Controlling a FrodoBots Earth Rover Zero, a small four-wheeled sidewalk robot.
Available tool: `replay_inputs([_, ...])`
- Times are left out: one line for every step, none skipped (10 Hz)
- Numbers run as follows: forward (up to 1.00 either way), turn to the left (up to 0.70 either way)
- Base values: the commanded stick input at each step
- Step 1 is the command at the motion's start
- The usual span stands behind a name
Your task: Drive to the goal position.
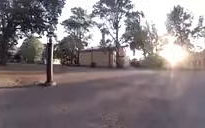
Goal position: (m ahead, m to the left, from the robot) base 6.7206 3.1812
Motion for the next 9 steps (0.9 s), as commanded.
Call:
replay_inputs([0.7,0.0])
replay_inputs([0.7,0.34])
replay_inputs([0.7,0.35])
replay_inputs([0.7,0.35])
replay_inputs([0.7,0.35])
replay_inputs([0.7,0.35])
replay_inputs([0.7,0.35])
replay_inputs([0.7,0.35])
replay_inputs([0.7,0.35])
